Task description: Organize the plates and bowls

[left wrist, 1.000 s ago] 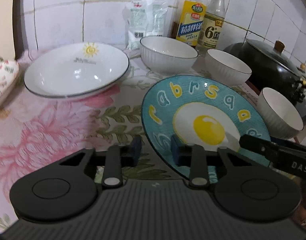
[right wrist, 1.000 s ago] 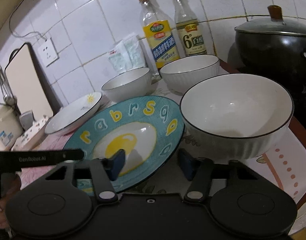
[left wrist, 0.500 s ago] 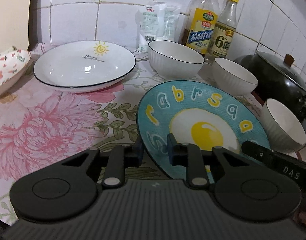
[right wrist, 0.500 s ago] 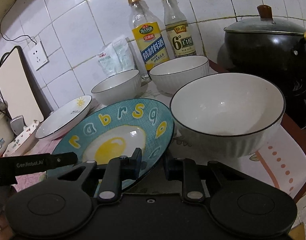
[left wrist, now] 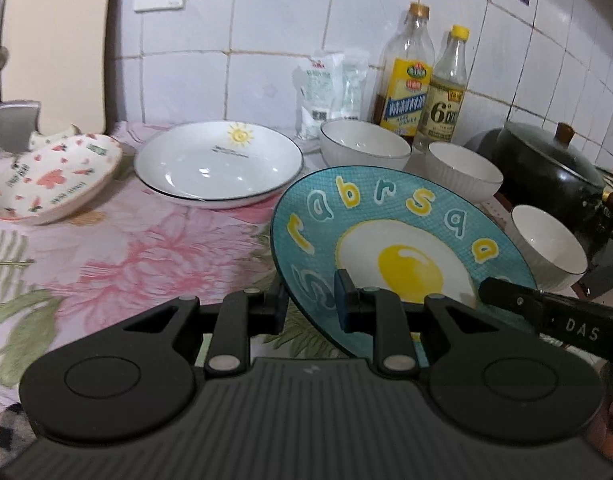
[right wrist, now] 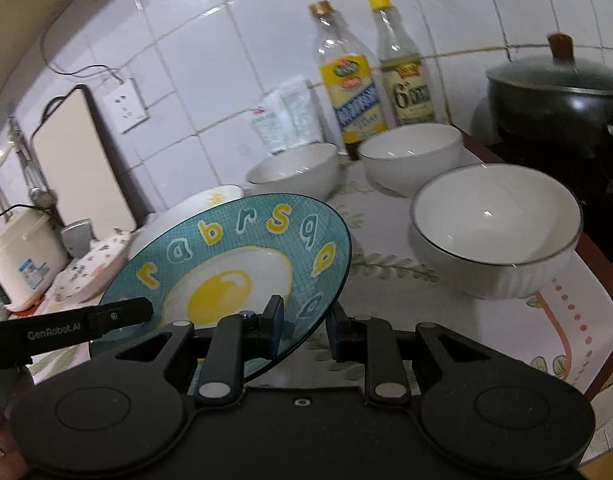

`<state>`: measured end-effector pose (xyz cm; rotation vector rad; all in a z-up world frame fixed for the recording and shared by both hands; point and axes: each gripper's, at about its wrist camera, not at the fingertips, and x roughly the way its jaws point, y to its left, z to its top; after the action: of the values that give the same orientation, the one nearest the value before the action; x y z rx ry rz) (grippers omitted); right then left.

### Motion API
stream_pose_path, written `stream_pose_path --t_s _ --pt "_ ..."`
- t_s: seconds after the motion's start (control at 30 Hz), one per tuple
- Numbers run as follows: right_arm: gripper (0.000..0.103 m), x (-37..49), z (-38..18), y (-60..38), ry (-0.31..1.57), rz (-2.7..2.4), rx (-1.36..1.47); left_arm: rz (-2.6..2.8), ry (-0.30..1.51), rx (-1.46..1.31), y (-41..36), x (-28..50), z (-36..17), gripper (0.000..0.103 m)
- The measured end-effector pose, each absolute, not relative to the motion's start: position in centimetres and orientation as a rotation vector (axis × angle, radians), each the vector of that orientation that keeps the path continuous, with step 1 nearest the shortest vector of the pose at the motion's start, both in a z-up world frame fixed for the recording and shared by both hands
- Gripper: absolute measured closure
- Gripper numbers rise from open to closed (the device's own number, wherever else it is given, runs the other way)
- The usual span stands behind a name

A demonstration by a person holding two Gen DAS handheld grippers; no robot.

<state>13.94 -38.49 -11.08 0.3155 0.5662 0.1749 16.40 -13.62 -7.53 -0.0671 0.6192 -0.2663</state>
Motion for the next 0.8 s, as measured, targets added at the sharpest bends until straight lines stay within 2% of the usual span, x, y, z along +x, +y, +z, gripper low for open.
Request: stream_pose_path --t_s 0.33,0.8 --pt "0.076 13.6 -8.2 -35.5 0.545 0.277 0.262 -0.202 0.561 -0.111 -9.7 13.8 -4.8 0.081" --pt "0.076 16.6 -4.8 -31.6 0.530 0.397 0.235 -0.126 0.503 -0.160 -5.1 14.7 -2.3 0.081"
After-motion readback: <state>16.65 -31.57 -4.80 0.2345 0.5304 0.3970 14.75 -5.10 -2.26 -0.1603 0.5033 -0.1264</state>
